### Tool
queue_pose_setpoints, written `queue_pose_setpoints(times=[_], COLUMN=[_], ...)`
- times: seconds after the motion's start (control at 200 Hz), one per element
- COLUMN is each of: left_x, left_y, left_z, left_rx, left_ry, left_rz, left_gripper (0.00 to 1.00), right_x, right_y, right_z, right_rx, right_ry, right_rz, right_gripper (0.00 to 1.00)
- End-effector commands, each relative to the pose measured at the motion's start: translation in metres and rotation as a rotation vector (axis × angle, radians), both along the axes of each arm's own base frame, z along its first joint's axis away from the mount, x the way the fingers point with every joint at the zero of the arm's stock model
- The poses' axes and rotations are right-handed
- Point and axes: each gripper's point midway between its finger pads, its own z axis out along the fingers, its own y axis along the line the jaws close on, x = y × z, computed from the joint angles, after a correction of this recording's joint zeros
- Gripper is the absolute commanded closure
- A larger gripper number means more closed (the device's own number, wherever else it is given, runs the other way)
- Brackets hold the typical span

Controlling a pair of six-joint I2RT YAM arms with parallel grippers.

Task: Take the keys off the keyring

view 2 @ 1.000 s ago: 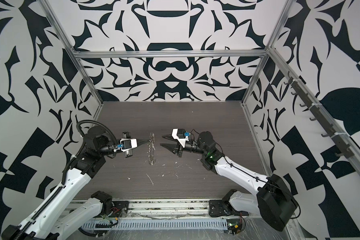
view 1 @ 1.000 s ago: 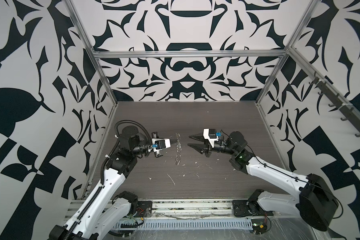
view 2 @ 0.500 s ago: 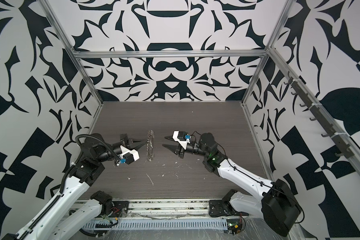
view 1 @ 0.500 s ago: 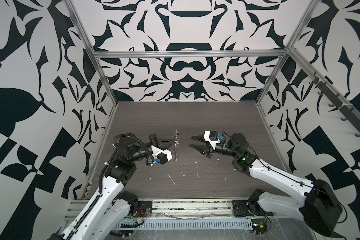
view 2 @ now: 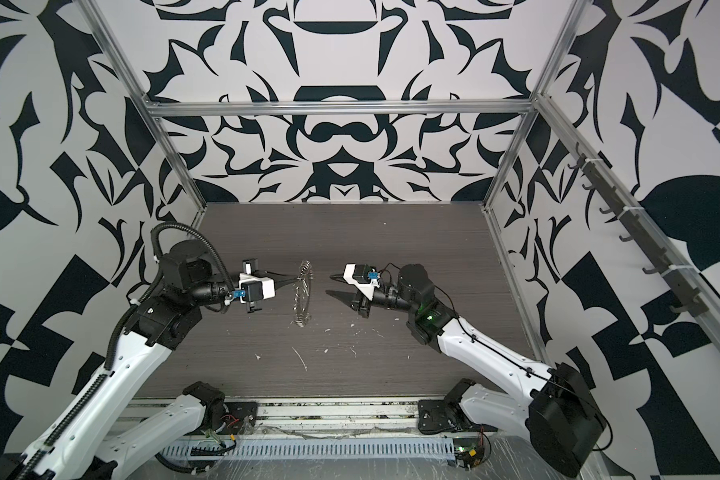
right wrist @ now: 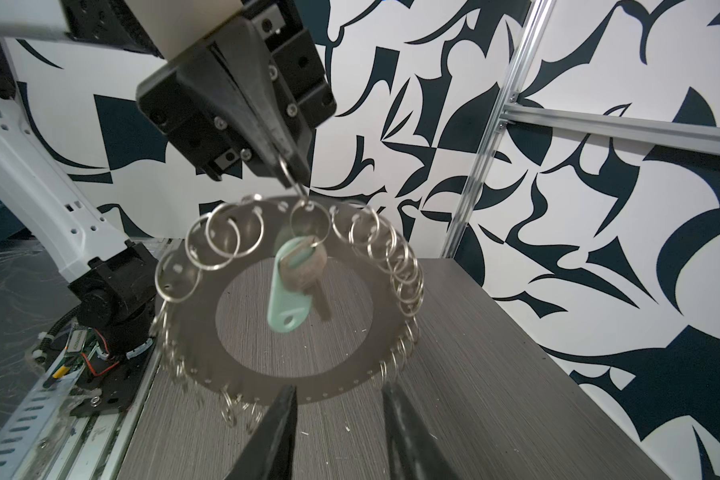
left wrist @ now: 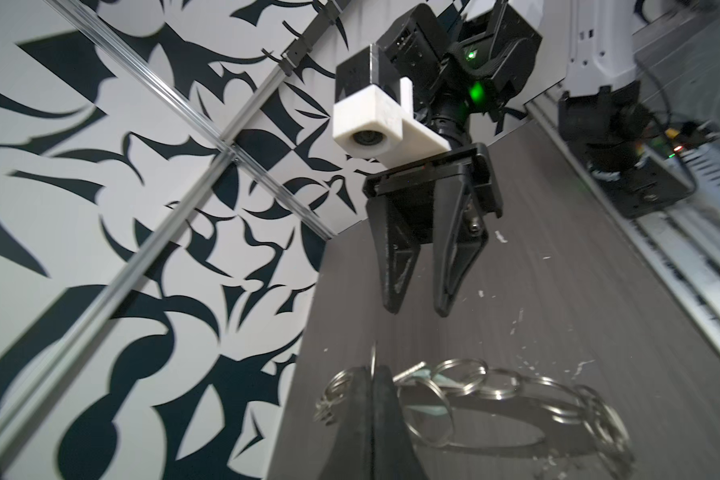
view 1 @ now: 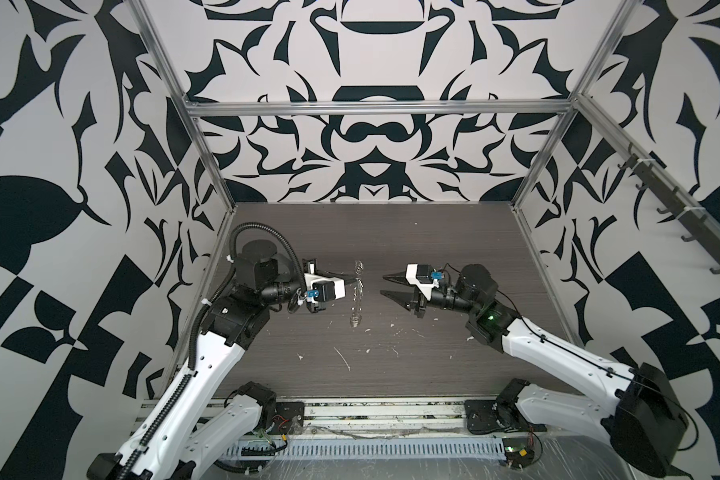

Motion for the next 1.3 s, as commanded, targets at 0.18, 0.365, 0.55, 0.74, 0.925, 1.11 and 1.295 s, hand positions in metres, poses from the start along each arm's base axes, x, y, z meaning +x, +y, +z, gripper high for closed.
queue_pose_setpoints(times=[0.18, 0.365, 0.55, 0.74, 0.925, 1.11, 1.295], left_x=[-0.016, -0.015, -0.016, -0.018, -0.018, -0.017, -0.016], left_y=[-0.006, -0.006, -0.005, -0.004, -0.004, -0.005, -0.005], left_z=[0.0, -0.004, -0.005, -0.004, -0.005, -0.006, -0.006], left_rx=[-0.05, -0.043, -0.041, -0.043, -0.043, -0.041, -0.037], left_ry=[0.186, 0.178, 0.172, 0.166, 0.165, 0.169, 0.142], left_rz=[-0.094, -0.089, -0.083, -0.084, -0.085, -0.085, -0.088], left_gripper=[1.0, 1.0, 1.0, 1.0, 1.0, 1.0, 1.0], right_x=[-0.021, -0.033, -0.037, -0.033, -0.031, -0.03, -0.031], right_y=[0.004, 0.016, 0.027, 0.033, 0.037, 0.038, 0.039], right_z=[0.052, 0.055, 0.055, 0.054, 0.054, 0.056, 0.056], right_rx=[0.039, 0.002, -0.01, -0.018, -0.018, -0.016, -0.016], right_ry=[-0.104, -0.115, -0.119, -0.124, -0.126, -0.125, -0.123], right_rz=[0.092, 0.146, 0.178, 0.181, 0.19, 0.196, 0.202], right_gripper=[0.7, 0.73, 0.73, 0.74, 0.79, 0.81, 0.86])
